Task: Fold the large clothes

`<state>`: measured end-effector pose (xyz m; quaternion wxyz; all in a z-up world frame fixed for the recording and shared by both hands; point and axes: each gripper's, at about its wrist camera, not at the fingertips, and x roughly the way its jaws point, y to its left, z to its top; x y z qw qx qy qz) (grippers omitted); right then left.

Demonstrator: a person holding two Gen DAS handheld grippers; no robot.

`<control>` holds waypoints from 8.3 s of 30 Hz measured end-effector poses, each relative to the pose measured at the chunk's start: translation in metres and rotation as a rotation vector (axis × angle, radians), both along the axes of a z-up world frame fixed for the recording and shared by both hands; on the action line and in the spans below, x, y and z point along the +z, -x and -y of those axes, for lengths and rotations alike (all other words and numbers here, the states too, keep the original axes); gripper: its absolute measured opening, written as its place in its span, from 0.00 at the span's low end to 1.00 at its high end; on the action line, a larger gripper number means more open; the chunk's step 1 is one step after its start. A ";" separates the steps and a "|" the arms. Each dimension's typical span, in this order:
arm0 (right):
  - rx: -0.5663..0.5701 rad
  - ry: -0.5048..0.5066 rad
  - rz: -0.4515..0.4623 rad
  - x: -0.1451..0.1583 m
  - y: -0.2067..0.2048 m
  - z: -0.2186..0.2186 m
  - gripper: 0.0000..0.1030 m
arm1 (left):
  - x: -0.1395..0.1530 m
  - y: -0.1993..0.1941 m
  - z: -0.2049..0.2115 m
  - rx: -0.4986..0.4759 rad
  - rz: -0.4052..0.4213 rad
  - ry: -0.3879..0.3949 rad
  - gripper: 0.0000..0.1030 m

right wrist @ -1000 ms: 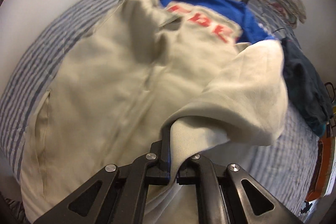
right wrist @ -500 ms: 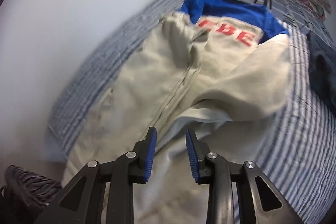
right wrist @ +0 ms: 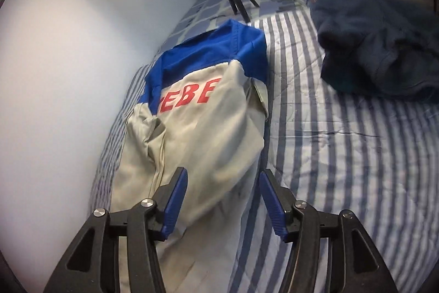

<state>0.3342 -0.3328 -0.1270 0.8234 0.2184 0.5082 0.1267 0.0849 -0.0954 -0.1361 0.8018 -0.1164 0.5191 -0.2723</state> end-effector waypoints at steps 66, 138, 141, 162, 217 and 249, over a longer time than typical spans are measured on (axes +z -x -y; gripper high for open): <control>0.280 0.141 0.064 0.008 -0.035 -0.130 0.16 | -0.012 -0.001 -0.013 -0.019 -0.032 0.042 0.01; 0.260 -0.215 -0.119 -0.068 0.285 -0.078 0.42 | -0.044 0.018 -0.176 0.076 -0.299 0.115 0.38; 0.243 -0.225 -0.135 -0.069 0.281 -0.077 0.31 | -0.043 0.019 -0.179 0.099 -0.308 0.138 0.32; 0.169 -0.378 -0.107 -0.001 0.248 -0.080 0.14 | 0.042 -0.015 -0.153 0.128 -0.155 0.244 0.14; 0.141 -0.256 -0.028 -0.008 0.096 -0.002 0.54 | 0.016 -0.203 -0.166 0.101 -0.090 0.140 0.49; 0.063 -0.111 -0.093 -0.059 0.084 -0.039 0.08 | -0.035 -0.173 -0.171 0.141 -0.197 -0.009 0.06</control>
